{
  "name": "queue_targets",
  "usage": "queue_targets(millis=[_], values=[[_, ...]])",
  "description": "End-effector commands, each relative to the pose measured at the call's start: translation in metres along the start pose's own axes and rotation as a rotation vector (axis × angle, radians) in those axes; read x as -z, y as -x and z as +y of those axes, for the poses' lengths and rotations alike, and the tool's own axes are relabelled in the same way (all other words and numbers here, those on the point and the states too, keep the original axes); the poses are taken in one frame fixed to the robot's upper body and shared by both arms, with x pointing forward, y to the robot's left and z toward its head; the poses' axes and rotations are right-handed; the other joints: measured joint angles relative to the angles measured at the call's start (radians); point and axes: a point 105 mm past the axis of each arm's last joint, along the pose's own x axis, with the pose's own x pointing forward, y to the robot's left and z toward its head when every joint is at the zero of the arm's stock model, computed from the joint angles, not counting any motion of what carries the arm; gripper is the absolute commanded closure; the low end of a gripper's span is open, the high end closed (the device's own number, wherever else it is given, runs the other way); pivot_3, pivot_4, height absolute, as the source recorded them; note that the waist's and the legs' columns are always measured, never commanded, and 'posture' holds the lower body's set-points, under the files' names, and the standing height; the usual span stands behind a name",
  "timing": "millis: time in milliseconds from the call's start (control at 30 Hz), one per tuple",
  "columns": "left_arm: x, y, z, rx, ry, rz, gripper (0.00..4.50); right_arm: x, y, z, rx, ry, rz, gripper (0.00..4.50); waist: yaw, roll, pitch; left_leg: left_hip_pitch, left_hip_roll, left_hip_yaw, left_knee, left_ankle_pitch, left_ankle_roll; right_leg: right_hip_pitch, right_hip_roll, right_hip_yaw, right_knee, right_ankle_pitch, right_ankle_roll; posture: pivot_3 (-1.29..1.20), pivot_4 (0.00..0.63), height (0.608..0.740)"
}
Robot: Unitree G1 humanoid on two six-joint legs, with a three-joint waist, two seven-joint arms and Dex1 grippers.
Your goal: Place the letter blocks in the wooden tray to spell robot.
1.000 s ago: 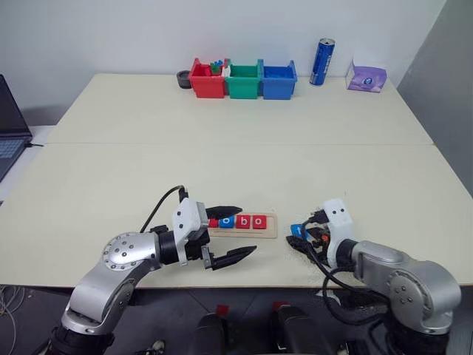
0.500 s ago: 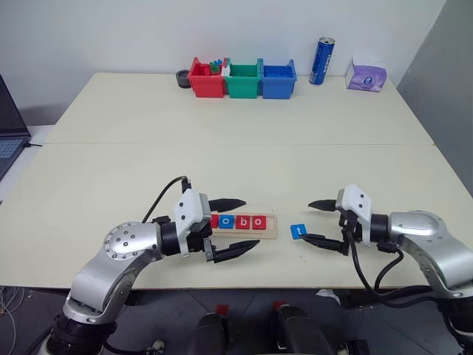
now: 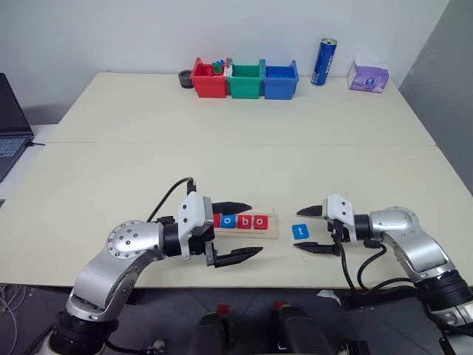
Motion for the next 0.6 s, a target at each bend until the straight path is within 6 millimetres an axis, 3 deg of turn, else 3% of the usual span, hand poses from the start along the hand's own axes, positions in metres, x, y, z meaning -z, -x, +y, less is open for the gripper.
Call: queue_targets(millis=[33, 167, 200, 300, 500, 600], values=[[-0.005, 0.0, 0.001, 0.001, -0.036, -0.009, 0.0, -0.003, 0.001, 0.0, -0.014, 0.035, 0.005, 0.02, 0.0, 0.0, 0.0, 0.0, 0.0, 0.0, 0.0, 0.0, 0.0, 0.0, 0.0, 0.0, 0.0, 0.0, 0.0, 0.0, 0.15, 0.74], [-0.001, 0.006, 0.003, -0.012, -0.036, 0.008, 0.0, 0.001, 0.0, -0.002, -0.006, 0.027, 0.013, 0.02, 0.0, 0.0, 0.0, 0.001, 0.0, 0.0, 0.0, 0.0, 0.0, 0.001, 0.0, 0.0, 0.0, 0.0, 0.0, 0.0, 0.15, 0.74], [0.0, 0.008, 0.003, -0.014, -0.035, 0.009, 0.0, 0.001, -0.001, -0.002, -0.003, 0.023, 0.012, 0.19, 0.0, 0.0, 0.0, 0.001, 0.0, 0.0, 0.0, 0.0, 0.0, 0.001, 0.0, 0.0, 0.0, 0.0, 0.0, 0.0, 0.15, 0.74], [0.001, 0.011, 0.002, -0.019, -0.033, 0.011, 0.0, 0.0, -0.002, -0.003, 0.002, 0.007, 0.002, 0.87, 0.0, 0.0, 0.0, 0.001, 0.0, 0.0, 0.0, 0.0, 0.0, 0.001, 0.0, 0.0, 0.0, 0.0, 0.0, 0.0, 0.15, 0.74], [0.002, 0.018, 0.006, -0.075, -0.003, -0.006, 0.0, -0.001, 0.001, -0.005, 0.013, -0.013, -0.003, 2.98, 0.0, 0.0, 0.0, 0.002, 0.0, 0.0, 0.0, 0.0, 0.0, 0.001, 0.0, 0.0, 0.001, 0.0, 0.0, 0.0, 0.15, 0.74], [0.009, 0.025, 0.003, -0.123, 0.008, 0.004, 0.0, -0.01, -0.002, -0.005, 0.019, -0.032, -0.035, 3.03, -0.001, 0.0, 0.0, 0.002, 0.0, 0.0, 0.0, 0.0, 0.0, 0.002, 0.0, 0.0, 0.001, 0.0, 0.0, 0.0, 0.15, 0.74]])
